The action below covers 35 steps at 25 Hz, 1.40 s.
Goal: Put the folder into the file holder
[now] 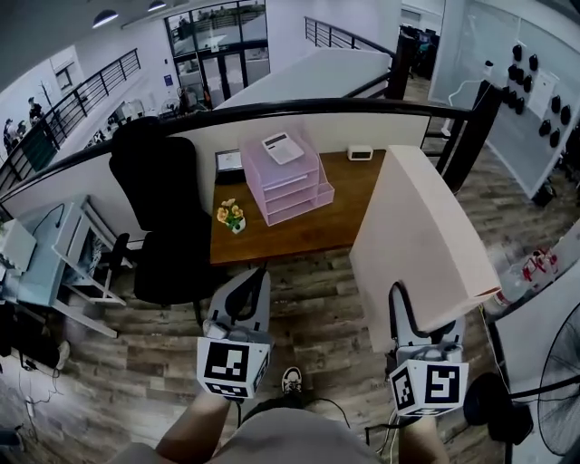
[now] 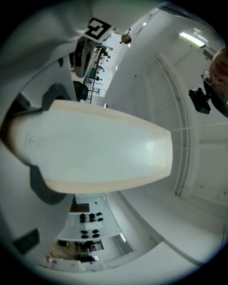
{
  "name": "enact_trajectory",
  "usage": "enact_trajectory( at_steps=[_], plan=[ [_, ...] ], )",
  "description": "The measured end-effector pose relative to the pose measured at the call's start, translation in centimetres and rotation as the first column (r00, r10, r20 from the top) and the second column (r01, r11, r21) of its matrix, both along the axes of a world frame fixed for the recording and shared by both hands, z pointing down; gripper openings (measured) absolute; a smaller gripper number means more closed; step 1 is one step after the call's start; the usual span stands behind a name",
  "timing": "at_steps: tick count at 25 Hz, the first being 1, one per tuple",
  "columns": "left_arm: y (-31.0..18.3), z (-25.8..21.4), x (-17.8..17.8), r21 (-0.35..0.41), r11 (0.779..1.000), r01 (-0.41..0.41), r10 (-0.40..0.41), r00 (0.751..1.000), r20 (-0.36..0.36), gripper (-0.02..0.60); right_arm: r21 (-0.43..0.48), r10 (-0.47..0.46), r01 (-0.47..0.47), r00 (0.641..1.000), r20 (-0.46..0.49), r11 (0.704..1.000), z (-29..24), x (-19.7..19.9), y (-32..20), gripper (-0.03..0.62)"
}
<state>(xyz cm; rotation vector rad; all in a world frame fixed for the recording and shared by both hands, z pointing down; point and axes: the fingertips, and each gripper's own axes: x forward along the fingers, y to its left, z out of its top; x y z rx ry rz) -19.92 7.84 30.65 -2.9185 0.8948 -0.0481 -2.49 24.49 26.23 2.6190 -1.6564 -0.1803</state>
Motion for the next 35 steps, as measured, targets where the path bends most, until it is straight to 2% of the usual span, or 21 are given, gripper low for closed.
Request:
enact_trajectory(
  at_steps=[8,18,26,30,35],
  plan=[
    [-10.3,-0.3,3.3,0.013,1.0,0.014,-0.014,1.0,0.0,0.005,0.011,0.023,-0.023,1.0,-0.002,1.0,-0.2,3.8,-9.7,0.313],
    [-16.8,1.0,7.6,-0.009,0.999,0.042,-0.042,0.999,0.02,0.005,-0.001,0.003,-0.003,1.0,-0.013,1.0,0.3,8.7,-16.7,0.314],
    [-21.7,1.7,15.0,0.01,0.993,0.118,-0.118,0.993,0.016,0.005,-0.012,-0.098,0.098,0.995,-0.007,0.995,1.3,16.8,-23.1,0.314],
    [-24.8,2.6,19.2,-0.01,0.987,0.161,-0.16,0.986,0.042,0.005,-0.028,-0.141,0.141,0.99,0.002,0.99,1.9,21.8,-27.5,0.314],
    [-28.5,1.7,23.6,0.003,0.971,0.239,-0.238,0.97,0.053,0.005,-0.035,-0.206,0.207,0.978,0.019,0.978,1.9,27.6,-32.7,0.314]
  ],
)
